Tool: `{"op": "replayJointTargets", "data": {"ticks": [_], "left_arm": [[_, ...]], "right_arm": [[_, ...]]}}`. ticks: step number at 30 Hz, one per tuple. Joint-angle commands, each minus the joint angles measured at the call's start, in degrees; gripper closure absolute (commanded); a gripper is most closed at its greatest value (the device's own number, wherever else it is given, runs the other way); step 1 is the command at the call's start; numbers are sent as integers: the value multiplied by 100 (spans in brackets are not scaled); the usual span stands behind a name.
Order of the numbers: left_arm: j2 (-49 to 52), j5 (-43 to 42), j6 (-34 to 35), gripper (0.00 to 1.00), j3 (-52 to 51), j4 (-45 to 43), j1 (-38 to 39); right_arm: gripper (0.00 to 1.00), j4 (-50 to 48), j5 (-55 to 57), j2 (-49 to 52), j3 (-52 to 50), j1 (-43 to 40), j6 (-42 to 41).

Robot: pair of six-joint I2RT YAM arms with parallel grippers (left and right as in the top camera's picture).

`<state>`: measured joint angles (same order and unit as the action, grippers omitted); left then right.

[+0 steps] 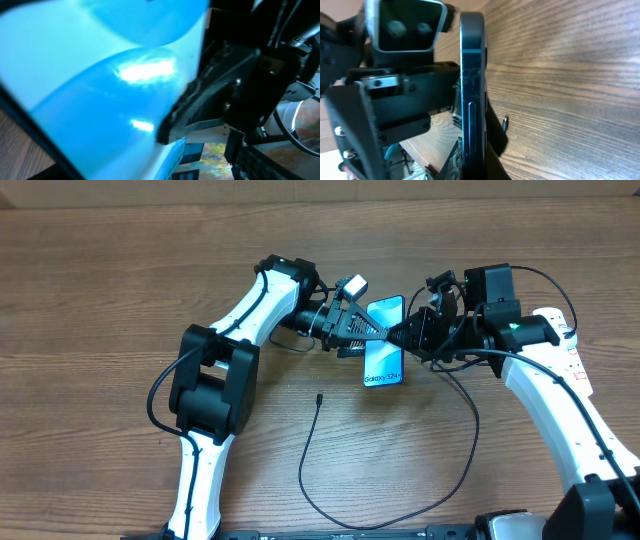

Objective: Plug charger to phone and switch on socket
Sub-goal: 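Grasp the phone's other side with the left gripper, holding it between both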

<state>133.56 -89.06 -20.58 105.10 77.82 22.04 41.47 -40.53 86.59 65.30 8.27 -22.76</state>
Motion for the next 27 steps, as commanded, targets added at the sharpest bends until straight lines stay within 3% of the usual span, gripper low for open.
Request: {"op": "replayJointTargets", "data": {"ticks": [1, 8, 19, 27], "left_arm": [[79, -160, -146, 31, 20, -4, -72], [79, -162, 111, 62, 20, 26, -66], [79, -160, 136, 93, 118, 31, -125], [79, -160, 157, 96, 118, 37, -125]], "right_arm": [[96, 37, -330, 20, 66, 2, -125], [96, -144, -105, 24, -153, 24, -376], [96, -186, 2, 24, -199, 42, -509], [88, -114, 317, 24, -234, 50, -509]]}}
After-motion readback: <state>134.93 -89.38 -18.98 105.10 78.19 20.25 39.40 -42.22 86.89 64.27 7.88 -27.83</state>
